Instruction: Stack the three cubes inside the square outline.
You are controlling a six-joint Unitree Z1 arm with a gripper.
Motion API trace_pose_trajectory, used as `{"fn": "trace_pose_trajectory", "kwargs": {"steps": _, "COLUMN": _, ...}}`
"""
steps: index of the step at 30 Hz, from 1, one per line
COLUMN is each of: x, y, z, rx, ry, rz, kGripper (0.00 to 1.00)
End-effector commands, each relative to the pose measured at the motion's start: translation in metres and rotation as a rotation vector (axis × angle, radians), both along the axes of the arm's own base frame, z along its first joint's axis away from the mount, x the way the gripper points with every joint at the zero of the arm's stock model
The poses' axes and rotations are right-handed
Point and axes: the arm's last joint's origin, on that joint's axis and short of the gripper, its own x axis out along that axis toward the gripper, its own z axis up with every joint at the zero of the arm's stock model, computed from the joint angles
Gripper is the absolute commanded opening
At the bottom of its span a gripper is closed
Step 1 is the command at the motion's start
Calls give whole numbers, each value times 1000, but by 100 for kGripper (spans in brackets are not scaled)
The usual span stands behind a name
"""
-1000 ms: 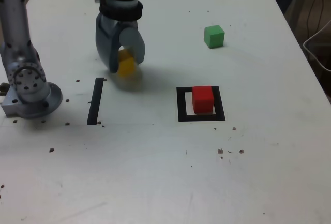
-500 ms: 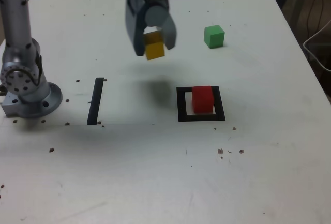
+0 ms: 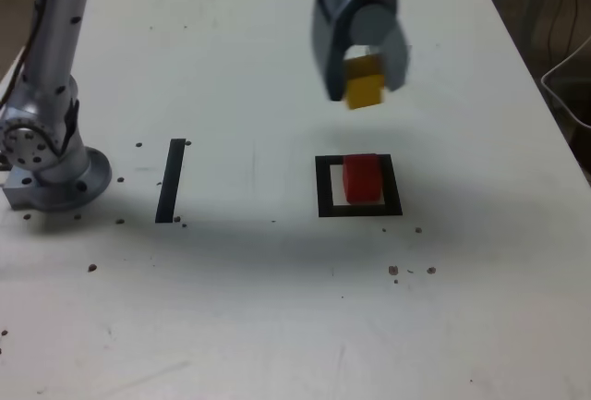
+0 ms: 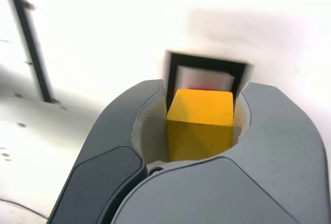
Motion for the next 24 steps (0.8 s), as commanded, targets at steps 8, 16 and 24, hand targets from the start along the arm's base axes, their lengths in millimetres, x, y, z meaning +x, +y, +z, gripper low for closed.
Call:
{"fn": "trace_pose_trajectory", "kwargs": {"steps": 8, "x": 9, "y": -18, "z": -21, "rx": -20, "ry": 57, "rz": -10, "kGripper": 5}}
{"fn": "trace_pose_trajectory", "kwargs": {"steps": 16, "x": 7, "y": -27, "z": -29, "rx": -26, "ry": 75, "rz": -23, "kGripper": 5}}
{"fn": "trace_pose_trajectory", "kwargs": {"steps": 24, "x": 3, "y": -34, "z": -41, "rx": -21, "ry": 96, "rz": -43, "kGripper": 6}}
